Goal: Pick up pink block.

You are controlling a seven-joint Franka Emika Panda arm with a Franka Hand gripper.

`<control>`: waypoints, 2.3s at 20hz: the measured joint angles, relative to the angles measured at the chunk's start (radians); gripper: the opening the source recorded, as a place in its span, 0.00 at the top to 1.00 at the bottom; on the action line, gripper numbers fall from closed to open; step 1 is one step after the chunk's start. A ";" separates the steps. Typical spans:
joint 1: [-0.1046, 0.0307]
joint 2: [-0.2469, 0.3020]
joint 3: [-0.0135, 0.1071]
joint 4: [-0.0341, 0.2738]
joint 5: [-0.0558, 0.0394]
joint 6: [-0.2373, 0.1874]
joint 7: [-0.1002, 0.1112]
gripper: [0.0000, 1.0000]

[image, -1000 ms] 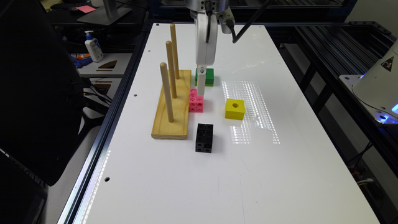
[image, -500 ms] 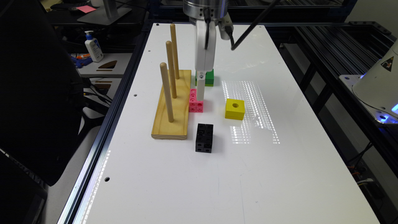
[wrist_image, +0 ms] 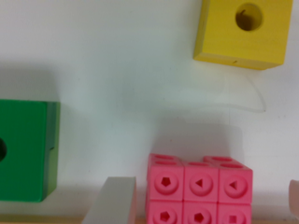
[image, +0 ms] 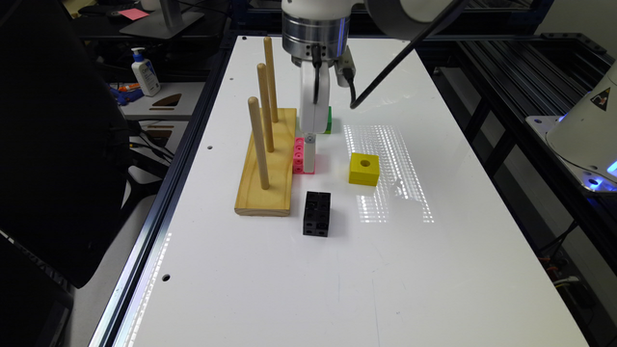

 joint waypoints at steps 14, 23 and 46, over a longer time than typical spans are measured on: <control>0.000 0.048 0.000 0.005 -0.0006 0.037 0.000 0.00; 0.000 0.071 0.000 0.017 -0.0028 0.057 0.001 1.00; -0.002 -0.115 -0.001 0.012 -0.0025 -0.125 0.003 1.00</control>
